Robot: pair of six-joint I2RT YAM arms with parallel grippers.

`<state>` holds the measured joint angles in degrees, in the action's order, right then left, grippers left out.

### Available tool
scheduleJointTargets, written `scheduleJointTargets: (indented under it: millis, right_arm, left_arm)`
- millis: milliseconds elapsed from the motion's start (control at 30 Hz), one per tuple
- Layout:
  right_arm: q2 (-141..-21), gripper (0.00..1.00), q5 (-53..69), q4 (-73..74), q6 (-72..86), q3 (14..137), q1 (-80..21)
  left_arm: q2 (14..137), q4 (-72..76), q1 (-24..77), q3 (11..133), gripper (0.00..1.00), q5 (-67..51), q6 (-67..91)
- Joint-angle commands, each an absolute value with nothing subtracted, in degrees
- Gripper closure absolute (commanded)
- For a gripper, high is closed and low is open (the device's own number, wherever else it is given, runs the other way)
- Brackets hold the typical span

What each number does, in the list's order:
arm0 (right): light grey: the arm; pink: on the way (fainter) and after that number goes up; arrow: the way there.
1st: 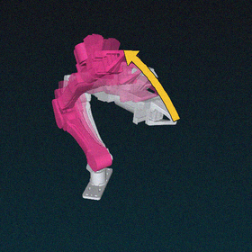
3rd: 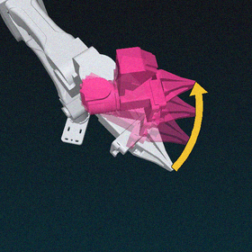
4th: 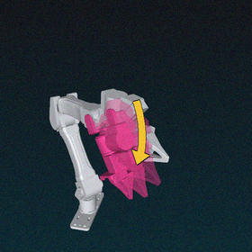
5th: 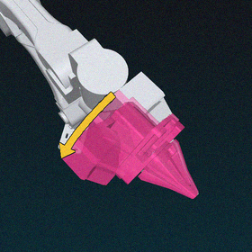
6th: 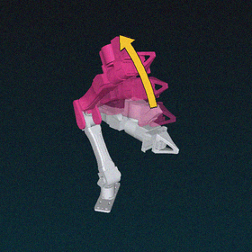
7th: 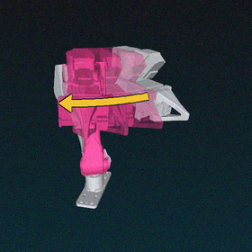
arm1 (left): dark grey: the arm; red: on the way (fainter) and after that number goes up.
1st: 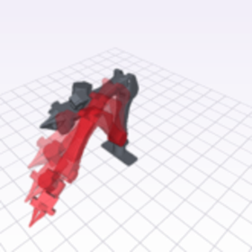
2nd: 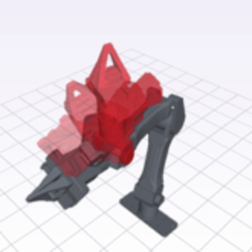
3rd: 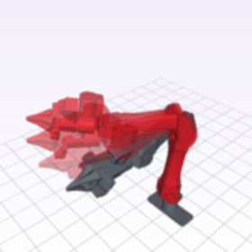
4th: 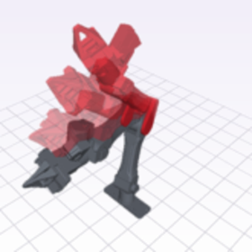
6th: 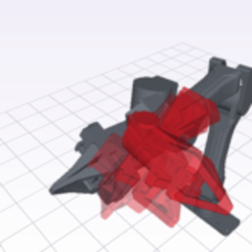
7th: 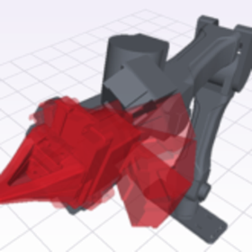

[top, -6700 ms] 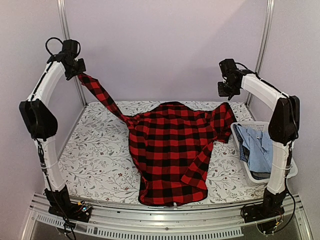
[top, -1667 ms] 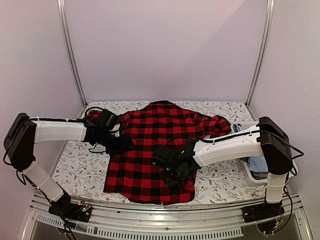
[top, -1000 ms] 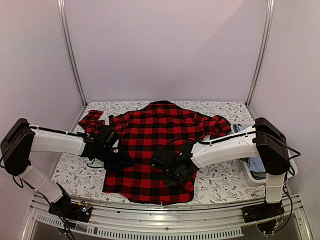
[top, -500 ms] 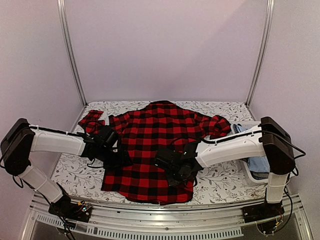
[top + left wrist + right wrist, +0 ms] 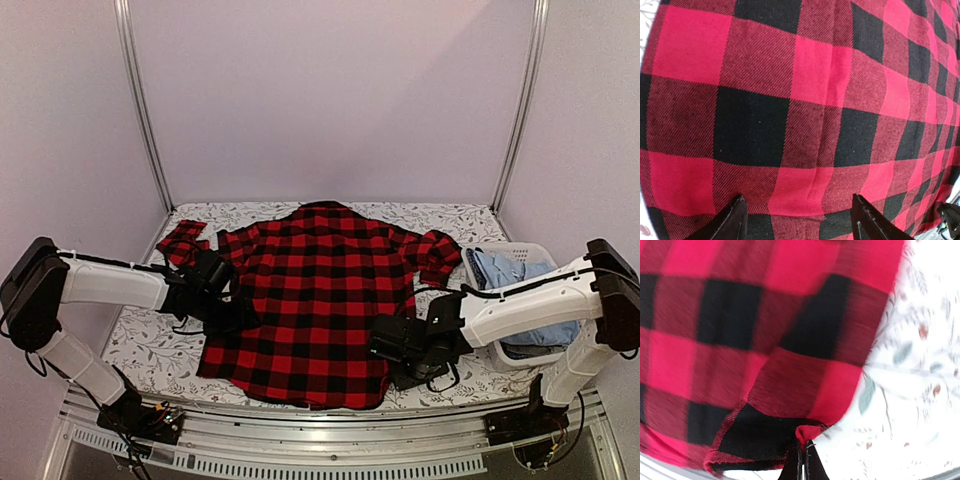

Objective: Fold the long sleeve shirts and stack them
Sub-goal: Smooth out the flattened shirt at the center of the board.

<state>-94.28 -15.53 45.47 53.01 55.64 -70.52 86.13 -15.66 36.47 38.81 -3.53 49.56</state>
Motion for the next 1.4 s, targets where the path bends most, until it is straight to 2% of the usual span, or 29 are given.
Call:
scheduleJointTargets:
  millis: [0, 133, 267, 300, 400, 433, 533, 633, 967, 1167, 1367]
  right_arm:
    - [-89.2, 1.00, -11.2, 46.7, 58.7, 50.5, -74.2]
    - [-87.0, 1.00, -9.0, 46.9, 61.9, 46.7, -75.9]
    - [-84.6, 0.91, -11.6, 49.2, 62.9, 47.2, -75.7]
    - [-83.9, 0.85, -12.2, 49.4, 62.7, 47.6, -75.1]
    - [-82.7, 0.55, -13.4, 48.6, 59.5, 50.0, -72.3]
    - [-82.7, 0.48, -14.2, 48.1, 58.3, 51.1, -71.1]
    - [-82.7, 0.37, -15.3, 45.8, 52.9, 53.6, -65.7]
    - [-82.6, 0.31, -15.9, 41.7, 47.3, 55.0, -59.2]
    - [-90.4, 0.28, -12.3, 28.4, 33.2, 64.4, -39.9]
    - [-98.2, 0.28, -11.4, 25.8, 30.8, 67.9, -33.8]
    - [-98.3, 0.29, -13.9, 24.9, 32.3, 63.3, -31.3]
  left_arm:
    - [89.1, -22.8, 35.1, 35.7, 0.29, -0.9, 49.7]
    - [89.3, -23.1, 35.1, 36.8, 0.29, -1.2, 49.1]
    - [88.8, -23.7, 35.1, 37.5, 0.29, -0.9, 48.5]
    - [88.7, -24.0, 35.1, 37.6, 0.29, -0.6, 48.6]
    - [88.0, -24.2, 35.1, 37.7, 0.28, -0.4, 48.6]
    - [87.8, -24.2, 35.0, 37.7, 0.28, -0.4, 48.6]
    - [87.2, -25.0, 34.8, 37.8, 0.28, -0.1, 48.8]
    - [86.1, -24.6, 33.4, 36.0, 0.27, 1.0, 49.8]
    - [83.7, -23.0, 27.3, 30.4, 0.28, -1.7, 52.4]
    - [80.2, -24.4, 25.8, 29.8, 0.28, -1.5, 53.0]
    - [77.8, -24.0, 25.8, 30.5, 0.28, -3.0, 52.6]
